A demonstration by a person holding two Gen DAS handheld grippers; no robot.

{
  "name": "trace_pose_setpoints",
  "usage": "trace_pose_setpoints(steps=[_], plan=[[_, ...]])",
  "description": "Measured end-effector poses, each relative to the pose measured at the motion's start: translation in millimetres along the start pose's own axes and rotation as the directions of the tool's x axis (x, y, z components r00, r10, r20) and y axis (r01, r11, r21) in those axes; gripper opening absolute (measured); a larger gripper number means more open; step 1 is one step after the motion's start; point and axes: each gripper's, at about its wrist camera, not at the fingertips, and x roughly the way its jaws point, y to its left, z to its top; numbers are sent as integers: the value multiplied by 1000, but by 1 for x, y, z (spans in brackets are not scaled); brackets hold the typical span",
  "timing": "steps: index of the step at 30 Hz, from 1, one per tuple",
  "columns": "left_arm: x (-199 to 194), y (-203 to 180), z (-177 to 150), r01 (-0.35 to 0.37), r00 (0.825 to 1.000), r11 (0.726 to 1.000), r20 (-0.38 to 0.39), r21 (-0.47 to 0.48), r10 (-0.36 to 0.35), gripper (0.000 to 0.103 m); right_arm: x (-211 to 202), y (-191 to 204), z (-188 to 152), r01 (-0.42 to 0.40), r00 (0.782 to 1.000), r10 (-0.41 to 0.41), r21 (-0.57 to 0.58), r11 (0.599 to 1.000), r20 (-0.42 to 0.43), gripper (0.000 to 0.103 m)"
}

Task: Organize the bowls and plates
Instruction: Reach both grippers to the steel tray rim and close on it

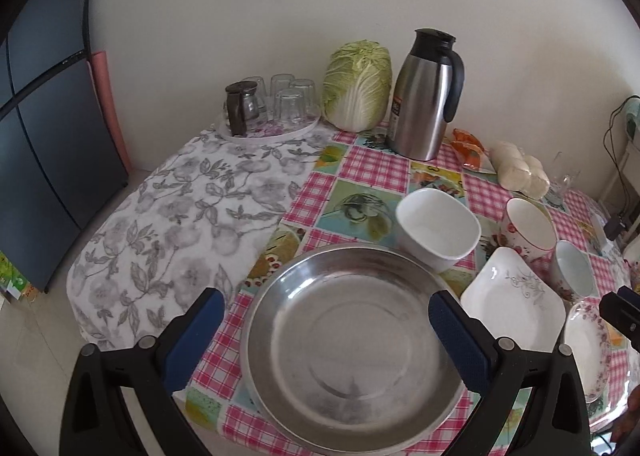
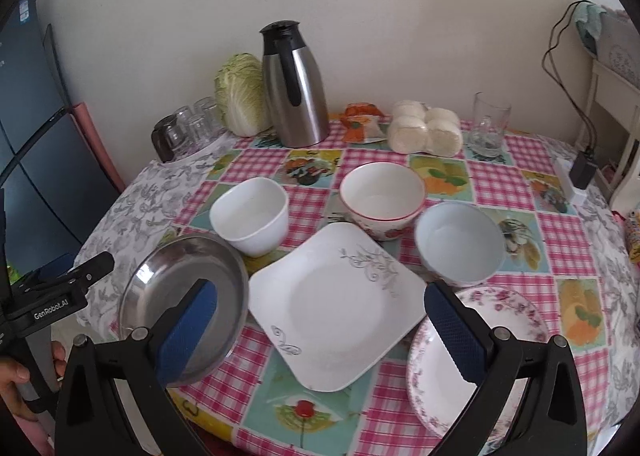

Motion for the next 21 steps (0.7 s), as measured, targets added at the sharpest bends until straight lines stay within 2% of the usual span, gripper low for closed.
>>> trace_pose_setpoints(steps=[2,7,12,16,21], plan=[[7,12,-3,-3,1000,1000,-21,-14,2,103,12,9,-1,-42,999,42,1,999,-25,103],[27,31,-17,-32,997,998,-76,-54,28,103,42,31,-16,-68,992,66,-11,998,-108,103],[51,37,-33,-58,988,997,-144,-42,52,103,78,33,-42,-113,955,132,86,990,-264,103],[66,48,-41,-52,983,995,-182,-81,36,97,97,29,-53,-137,929,184,162,977,-322,101],[81,61,-44,-31,975,992,-223,-123,3,94,105,31,-56,-159,917,217,194,968,-333,85]])
